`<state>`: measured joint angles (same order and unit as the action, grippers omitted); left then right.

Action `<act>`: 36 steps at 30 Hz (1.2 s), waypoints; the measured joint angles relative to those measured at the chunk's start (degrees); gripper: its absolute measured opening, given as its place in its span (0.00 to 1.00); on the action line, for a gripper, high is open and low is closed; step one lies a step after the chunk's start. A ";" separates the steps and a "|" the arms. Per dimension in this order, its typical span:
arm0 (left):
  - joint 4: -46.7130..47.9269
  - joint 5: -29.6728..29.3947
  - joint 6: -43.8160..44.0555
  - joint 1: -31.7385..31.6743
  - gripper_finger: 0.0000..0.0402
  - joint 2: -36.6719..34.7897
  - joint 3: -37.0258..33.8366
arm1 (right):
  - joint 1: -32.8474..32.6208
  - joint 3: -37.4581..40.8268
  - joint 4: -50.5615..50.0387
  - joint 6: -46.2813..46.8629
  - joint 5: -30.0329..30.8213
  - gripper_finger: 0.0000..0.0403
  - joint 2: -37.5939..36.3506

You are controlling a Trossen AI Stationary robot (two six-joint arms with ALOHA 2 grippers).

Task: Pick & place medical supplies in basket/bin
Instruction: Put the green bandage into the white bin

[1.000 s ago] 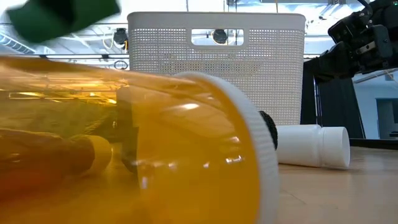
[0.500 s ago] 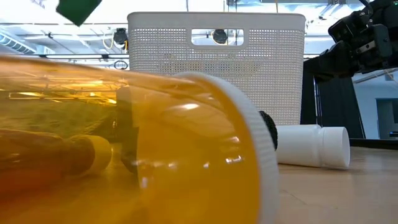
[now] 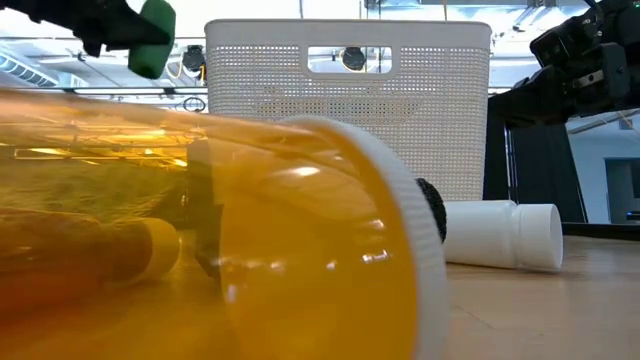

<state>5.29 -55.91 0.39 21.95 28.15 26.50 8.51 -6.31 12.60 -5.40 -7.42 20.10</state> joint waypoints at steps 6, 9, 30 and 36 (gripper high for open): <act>-11.87 6.15 -10.21 -8.04 0.20 2.15 1.45 | 0.02 3.85 6.77 -0.98 0.53 0.00 0.64; -15.04 11.30 -13.43 -13.31 0.17 5.53 3.75 | 0.02 5.17 9.24 -3.21 5.57 0.00 0.51; 2.64 67.51 -7.76 -35.66 0.16 65.84 55.74 | 0.02 5.35 11.63 -8.99 16.44 0.00 0.41; 5.52 74.41 -3.44 -35.65 0.15 76.71 63.49 | 0.02 5.35 10.23 -6.82 16.32 0.00 0.42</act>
<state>10.80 18.49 -3.05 -13.71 104.86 89.99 8.54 -0.95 22.83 -12.22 8.90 20.53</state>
